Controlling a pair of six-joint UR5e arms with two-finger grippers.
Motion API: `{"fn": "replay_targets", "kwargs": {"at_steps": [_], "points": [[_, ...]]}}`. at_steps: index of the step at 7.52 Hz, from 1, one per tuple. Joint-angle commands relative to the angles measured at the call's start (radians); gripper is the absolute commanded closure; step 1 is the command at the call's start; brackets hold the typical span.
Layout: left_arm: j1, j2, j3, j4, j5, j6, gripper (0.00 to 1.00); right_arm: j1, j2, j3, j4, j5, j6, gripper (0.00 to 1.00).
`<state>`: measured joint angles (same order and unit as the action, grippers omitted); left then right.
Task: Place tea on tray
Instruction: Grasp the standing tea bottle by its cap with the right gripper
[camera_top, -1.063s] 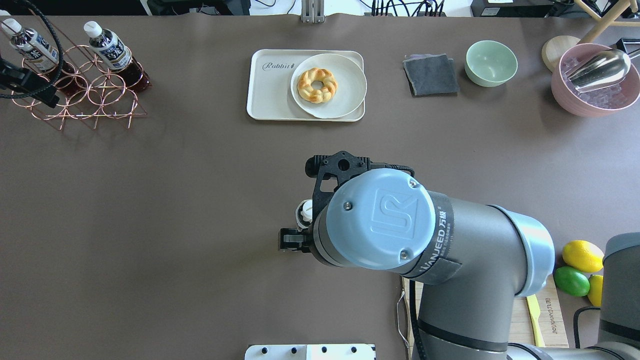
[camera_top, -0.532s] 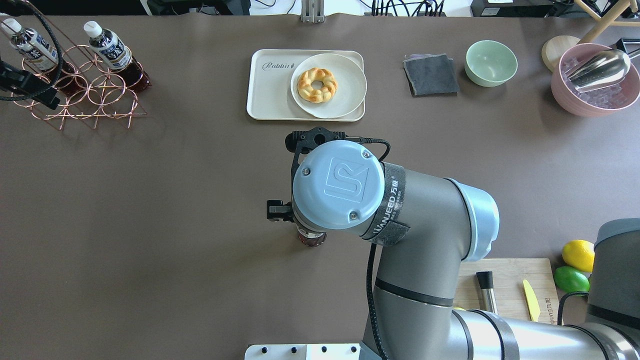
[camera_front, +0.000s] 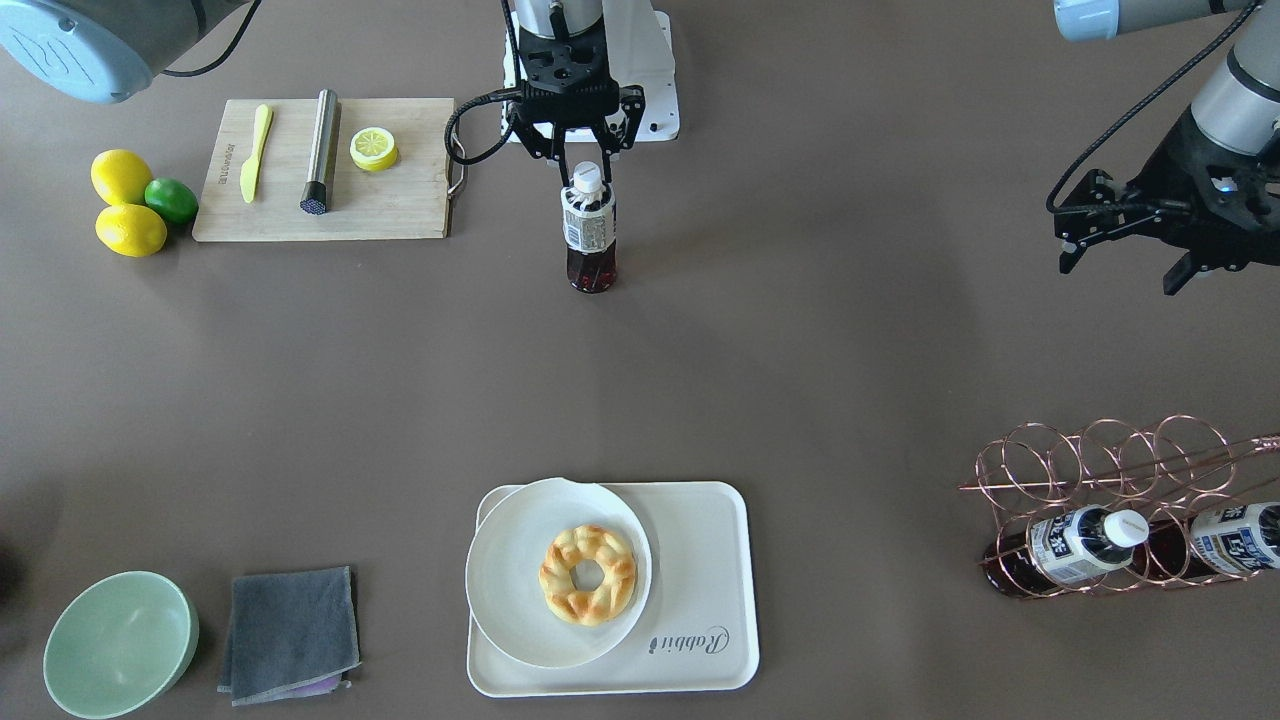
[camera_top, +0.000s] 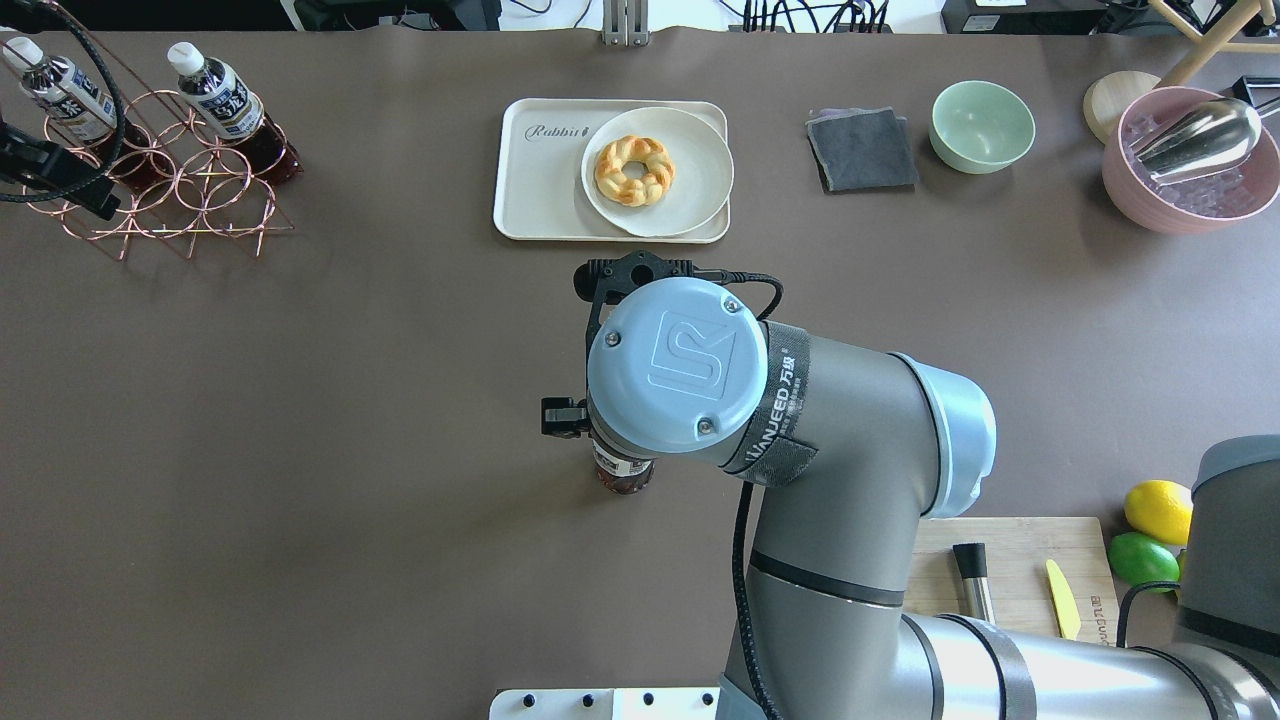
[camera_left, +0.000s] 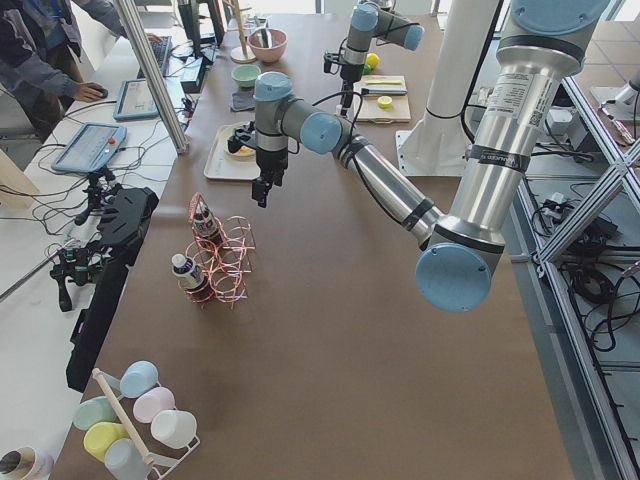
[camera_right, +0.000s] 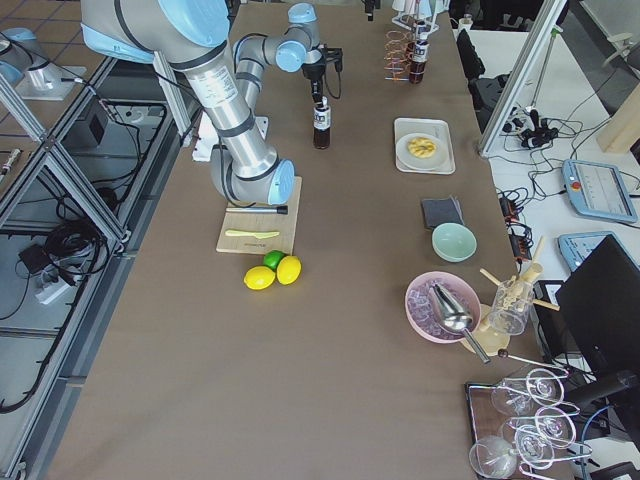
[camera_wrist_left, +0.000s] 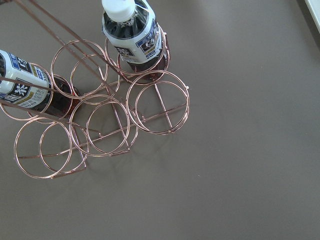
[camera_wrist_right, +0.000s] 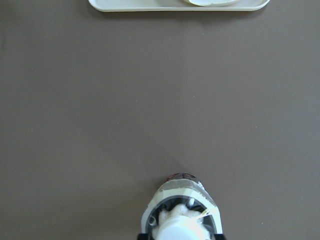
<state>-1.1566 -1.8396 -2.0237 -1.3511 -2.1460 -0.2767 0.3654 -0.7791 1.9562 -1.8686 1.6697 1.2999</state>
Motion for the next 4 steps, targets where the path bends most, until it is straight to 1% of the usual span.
{"fn": "replay_targets", "kwargs": {"at_steps": [1, 3, 4], "points": [[0.000, 0.017, 0.006, -0.040, 0.000, -0.001, 0.03, 0.033, 0.026, 0.001, -0.001, 0.007, -0.010, 1.00], [0.000, 0.080, 0.028, -0.167, -0.011, -0.007, 0.03, 0.073, 0.090, -0.042, -0.014, 0.007, -0.019, 1.00], [0.000, 0.085, 0.045, -0.193, -0.034, -0.007, 0.03, 0.120, 0.143, -0.099, -0.018, 0.013, -0.051, 1.00]]}}
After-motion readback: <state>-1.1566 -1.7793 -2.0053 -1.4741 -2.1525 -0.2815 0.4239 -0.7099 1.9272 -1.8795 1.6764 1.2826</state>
